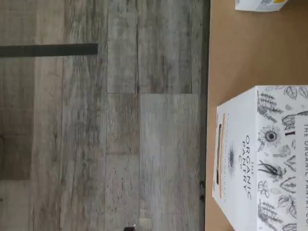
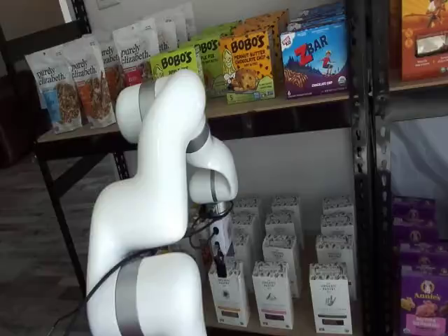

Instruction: Pick up the white box with a yellow strip in the middle, on the bottom shelf, the fourth box from the left

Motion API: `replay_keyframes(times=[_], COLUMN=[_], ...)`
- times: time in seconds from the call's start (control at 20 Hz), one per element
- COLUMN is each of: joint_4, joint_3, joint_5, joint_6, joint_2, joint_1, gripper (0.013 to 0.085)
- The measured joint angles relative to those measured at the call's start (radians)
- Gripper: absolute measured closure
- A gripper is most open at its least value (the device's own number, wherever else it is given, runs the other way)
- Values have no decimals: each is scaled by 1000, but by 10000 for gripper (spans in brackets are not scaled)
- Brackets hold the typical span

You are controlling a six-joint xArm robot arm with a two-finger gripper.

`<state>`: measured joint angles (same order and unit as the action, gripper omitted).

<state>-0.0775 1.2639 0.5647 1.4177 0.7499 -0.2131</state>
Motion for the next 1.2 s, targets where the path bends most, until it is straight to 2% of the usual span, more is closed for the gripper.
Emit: replay_keyframes(times=[0.3, 0.45, 0.7, 0.95, 1.2], joint_4=[-40, -86, -110, -154, -133], joint_3=[-14, -34, -15, 8, 67], joint_5=[-5, -59, -93, -152, -146], joint_6=[22, 57, 69, 104, 96], joint_2=[-1, -2, 26, 59, 102], joint_1=[-14, -22, -32, -39, -25], gripper=[130, 130, 130, 130, 130])
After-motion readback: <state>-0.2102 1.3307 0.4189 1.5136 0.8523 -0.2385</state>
